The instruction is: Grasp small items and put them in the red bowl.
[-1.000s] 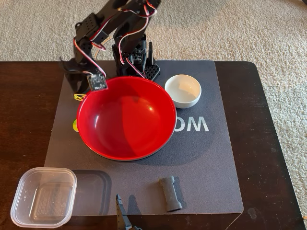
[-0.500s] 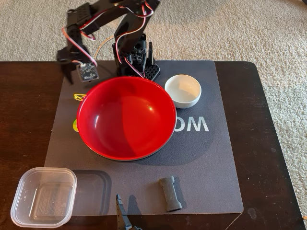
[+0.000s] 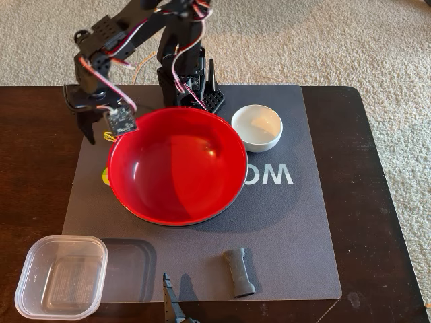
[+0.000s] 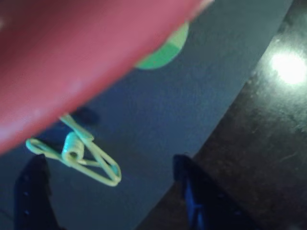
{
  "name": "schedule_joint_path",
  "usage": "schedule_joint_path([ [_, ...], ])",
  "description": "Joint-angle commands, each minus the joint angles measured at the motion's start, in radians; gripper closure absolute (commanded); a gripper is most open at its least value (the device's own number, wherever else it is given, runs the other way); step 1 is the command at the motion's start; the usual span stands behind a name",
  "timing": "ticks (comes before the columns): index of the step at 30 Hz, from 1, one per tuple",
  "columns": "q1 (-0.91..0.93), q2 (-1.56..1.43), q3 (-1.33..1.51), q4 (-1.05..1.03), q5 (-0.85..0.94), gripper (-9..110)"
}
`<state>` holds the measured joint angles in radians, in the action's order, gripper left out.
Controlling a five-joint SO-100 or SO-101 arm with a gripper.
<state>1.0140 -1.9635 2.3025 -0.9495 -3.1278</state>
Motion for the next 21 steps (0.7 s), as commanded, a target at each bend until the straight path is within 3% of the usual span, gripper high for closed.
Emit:
schedule_joint_path([
  [1,0.044,-0.003,0.055,0.057,-0.066,67],
  [10,0.043,-0.054,0.181,0.101,-0.058,73],
  [21,0.044,-0.011,0.169,0.101,-0.002,91],
])
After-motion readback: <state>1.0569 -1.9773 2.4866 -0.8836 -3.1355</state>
